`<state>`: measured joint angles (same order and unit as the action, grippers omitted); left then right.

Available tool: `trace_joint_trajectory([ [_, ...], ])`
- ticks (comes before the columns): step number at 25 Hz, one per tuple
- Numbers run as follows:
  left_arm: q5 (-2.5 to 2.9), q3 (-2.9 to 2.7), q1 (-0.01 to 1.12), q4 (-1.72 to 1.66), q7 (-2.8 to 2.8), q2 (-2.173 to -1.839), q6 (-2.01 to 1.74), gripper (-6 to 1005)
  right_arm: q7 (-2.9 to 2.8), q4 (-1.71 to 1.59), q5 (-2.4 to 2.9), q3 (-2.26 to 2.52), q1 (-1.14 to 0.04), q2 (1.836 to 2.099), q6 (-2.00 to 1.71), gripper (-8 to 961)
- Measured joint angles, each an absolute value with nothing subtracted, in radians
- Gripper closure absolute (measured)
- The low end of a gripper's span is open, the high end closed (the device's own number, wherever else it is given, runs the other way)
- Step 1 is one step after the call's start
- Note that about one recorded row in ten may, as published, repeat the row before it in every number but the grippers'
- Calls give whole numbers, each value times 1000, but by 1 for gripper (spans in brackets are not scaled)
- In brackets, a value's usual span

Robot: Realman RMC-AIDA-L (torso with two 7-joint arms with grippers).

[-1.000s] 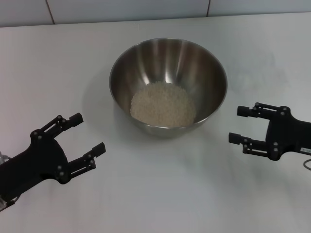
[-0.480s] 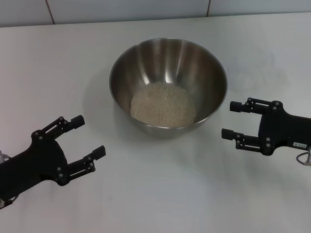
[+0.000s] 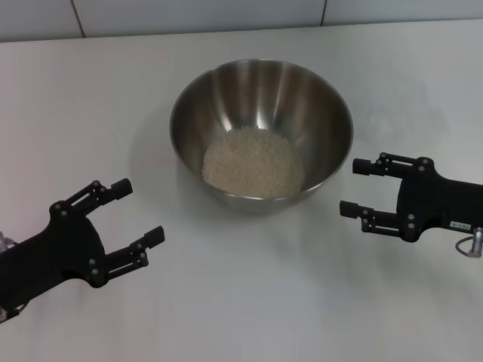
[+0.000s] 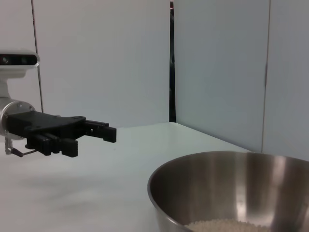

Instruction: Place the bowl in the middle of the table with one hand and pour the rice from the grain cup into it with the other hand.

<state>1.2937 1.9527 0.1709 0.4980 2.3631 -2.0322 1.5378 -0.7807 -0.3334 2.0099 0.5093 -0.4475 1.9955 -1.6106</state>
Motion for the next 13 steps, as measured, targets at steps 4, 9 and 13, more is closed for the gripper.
trace_joint_trajectory([
  [4,1294,1953,172,504,2361,-2032,1538,159,-781,-334,2010,507,-443,1996,-1610,259],
  [9,1293,1953,173,505,2351,-2028,1538,159,-781,-334,2010,506,-439,1996,-1610,259],
  [13,1293,1952,174,506,2350,-2026,1538,159,-781,-334,2010,504,-439,1996,-1610,259],
])
